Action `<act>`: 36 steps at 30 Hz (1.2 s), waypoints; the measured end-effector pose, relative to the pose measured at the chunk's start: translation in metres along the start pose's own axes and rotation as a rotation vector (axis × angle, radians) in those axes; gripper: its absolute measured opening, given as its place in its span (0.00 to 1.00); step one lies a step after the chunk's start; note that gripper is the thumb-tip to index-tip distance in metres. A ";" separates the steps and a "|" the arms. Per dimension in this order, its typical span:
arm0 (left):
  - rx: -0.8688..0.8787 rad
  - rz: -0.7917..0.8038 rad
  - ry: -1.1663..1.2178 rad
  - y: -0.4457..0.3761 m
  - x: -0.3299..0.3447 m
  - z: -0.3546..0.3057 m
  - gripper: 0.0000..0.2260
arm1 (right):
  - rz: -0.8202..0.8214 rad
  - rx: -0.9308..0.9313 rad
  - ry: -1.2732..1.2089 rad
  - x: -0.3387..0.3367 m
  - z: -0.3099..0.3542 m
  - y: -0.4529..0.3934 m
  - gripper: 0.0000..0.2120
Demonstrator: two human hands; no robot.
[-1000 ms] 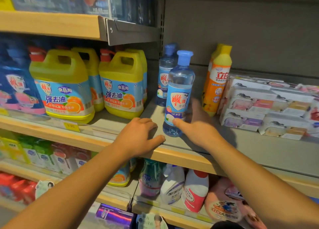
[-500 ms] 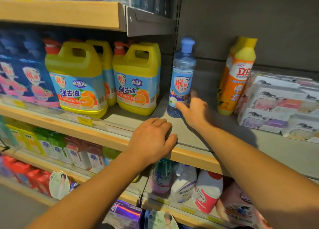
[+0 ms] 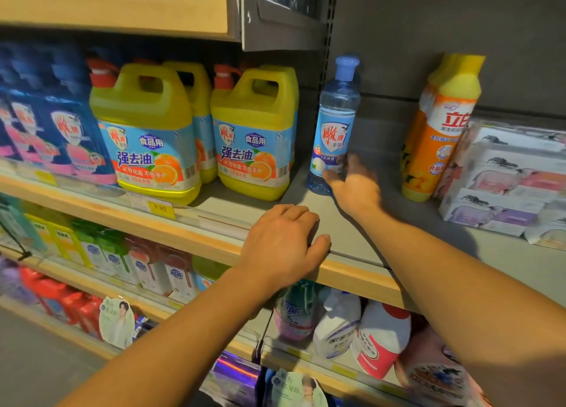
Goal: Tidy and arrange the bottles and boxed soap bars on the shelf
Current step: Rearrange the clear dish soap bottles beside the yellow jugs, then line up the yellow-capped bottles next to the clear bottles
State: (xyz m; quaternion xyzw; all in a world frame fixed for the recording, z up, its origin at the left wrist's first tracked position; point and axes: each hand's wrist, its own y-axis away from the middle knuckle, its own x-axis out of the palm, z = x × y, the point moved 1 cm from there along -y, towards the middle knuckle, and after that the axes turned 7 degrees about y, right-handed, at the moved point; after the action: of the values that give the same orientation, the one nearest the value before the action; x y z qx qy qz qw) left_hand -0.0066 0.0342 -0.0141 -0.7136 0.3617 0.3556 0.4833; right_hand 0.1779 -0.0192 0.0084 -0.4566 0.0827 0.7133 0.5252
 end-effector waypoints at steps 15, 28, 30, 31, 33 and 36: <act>-0.056 0.046 0.130 -0.006 -0.008 -0.001 0.18 | 0.160 -0.122 -0.005 -0.057 -0.043 0.057 0.24; -0.084 -0.016 0.508 -0.089 0.031 -0.098 0.16 | 0.160 -0.071 0.381 -0.178 -0.147 0.121 0.21; -0.129 -0.016 0.567 -0.110 0.045 -0.112 0.20 | 0.135 -0.045 0.387 -0.179 -0.152 0.122 0.21; -0.166 -0.017 0.580 -0.120 0.051 -0.118 0.21 | 0.130 -0.043 0.393 -0.178 -0.152 0.122 0.21; -0.245 -0.027 0.629 -0.140 0.063 -0.126 0.25 | 0.121 -0.040 0.395 -0.176 -0.152 0.121 0.22; -0.310 -0.036 0.694 -0.166 0.076 -0.130 0.25 | 0.121 -0.035 0.392 -0.176 -0.153 0.121 0.23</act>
State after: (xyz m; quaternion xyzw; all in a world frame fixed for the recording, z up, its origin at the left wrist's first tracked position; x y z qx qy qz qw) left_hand 0.1935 -0.0575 0.0290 -0.8624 0.4332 0.1347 0.2247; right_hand 0.1698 -0.2817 0.0072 -0.5900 0.1983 0.6422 0.4474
